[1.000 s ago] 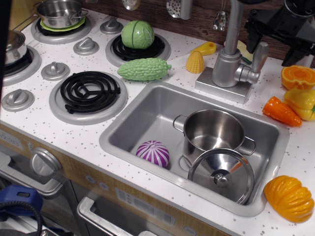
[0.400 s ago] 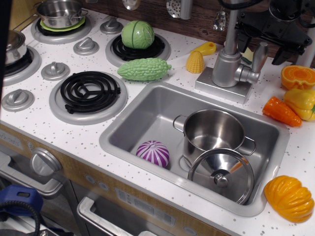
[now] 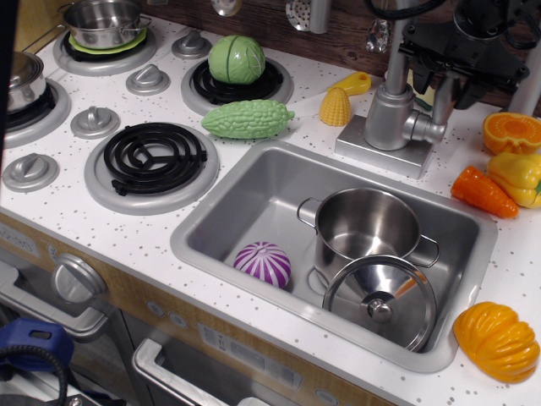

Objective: Turn lever vertical to front

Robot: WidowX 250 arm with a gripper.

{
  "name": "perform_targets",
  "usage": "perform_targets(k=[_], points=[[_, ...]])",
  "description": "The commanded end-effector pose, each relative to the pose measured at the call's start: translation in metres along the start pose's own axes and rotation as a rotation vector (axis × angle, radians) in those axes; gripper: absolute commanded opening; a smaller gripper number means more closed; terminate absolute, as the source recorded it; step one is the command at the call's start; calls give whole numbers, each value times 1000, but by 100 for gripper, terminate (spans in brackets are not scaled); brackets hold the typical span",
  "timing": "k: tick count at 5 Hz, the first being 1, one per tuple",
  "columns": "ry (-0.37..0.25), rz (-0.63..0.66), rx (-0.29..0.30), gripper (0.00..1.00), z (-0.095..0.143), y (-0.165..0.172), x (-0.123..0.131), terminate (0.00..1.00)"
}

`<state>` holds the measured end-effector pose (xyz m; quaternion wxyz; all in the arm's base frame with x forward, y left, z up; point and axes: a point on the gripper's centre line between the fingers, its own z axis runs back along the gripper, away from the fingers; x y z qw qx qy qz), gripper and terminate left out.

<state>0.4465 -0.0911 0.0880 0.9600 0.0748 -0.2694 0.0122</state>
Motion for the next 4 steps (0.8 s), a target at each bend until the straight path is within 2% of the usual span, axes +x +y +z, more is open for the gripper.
perform_targets(k=[1, 2, 3, 4], points=[[-32, 33, -12, 100, 13, 5, 9, 0], [36, 76, -23, 100, 19, -5, -2, 0], [152, 157, -64, 0, 24, -19, -18, 0], [233, 179, -92, 0, 27, -23, -28, 0]])
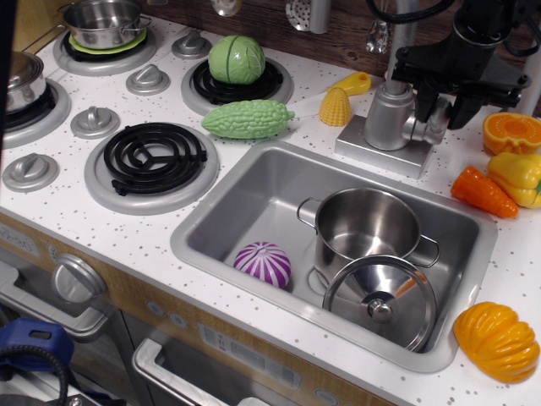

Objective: Turn lever vertical to front

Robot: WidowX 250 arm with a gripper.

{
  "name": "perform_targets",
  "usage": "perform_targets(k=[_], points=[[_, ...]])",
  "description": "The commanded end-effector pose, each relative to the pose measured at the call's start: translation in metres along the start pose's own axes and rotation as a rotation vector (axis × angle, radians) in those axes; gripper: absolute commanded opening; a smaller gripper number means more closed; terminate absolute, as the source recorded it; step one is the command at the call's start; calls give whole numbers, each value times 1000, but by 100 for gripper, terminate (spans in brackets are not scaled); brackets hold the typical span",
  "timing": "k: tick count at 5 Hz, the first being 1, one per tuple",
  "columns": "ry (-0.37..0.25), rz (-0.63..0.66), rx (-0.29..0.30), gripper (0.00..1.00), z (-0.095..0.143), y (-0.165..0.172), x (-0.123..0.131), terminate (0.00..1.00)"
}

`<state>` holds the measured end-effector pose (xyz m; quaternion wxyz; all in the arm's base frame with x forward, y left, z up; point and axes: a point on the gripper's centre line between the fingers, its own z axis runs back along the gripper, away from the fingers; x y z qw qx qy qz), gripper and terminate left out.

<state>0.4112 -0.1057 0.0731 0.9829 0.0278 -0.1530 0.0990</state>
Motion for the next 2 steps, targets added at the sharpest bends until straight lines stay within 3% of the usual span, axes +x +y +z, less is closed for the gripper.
perform_targets(k=[1, 2], points=[[39, 16, -100, 0, 11, -11, 0, 0], [64, 16, -123, 0, 0, -10, -2, 0]])
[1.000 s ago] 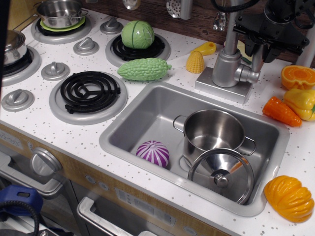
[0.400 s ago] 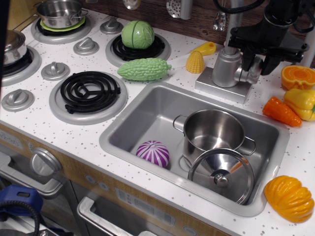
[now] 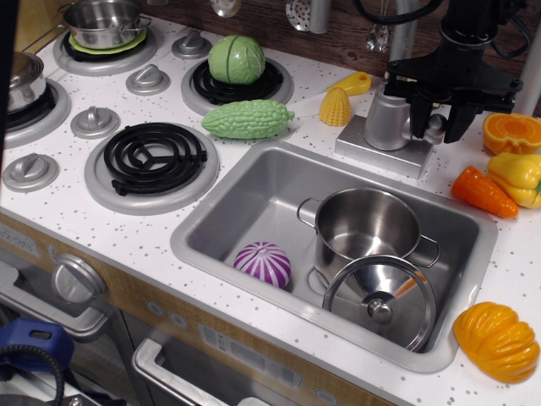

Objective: Turn lever vertical to front

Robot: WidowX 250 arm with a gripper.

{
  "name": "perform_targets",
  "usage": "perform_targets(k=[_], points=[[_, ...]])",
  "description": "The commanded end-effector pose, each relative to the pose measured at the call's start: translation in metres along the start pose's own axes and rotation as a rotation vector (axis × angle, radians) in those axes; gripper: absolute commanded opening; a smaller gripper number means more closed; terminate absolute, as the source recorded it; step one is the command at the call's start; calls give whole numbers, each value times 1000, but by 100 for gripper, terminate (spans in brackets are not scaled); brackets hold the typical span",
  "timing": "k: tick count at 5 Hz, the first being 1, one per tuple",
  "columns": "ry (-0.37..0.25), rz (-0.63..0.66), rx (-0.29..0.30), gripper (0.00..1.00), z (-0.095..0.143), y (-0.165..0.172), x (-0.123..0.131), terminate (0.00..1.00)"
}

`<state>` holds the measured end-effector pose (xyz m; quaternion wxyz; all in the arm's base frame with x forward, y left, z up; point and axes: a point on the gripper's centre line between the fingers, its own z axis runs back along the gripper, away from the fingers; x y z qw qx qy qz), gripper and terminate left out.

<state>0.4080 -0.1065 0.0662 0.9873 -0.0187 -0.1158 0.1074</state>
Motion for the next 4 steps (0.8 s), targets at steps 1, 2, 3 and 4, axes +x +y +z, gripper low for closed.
perform_targets(k=[1, 2, 3, 4], points=[[6, -8, -57, 0, -4, -10, -2, 0], [23, -6, -64, 0, -11, -10, -6, 0], [11, -3, -75, 0, -20, -11, -10, 0], [20, -19, -54, 100, -13, -11, -7, 100]])
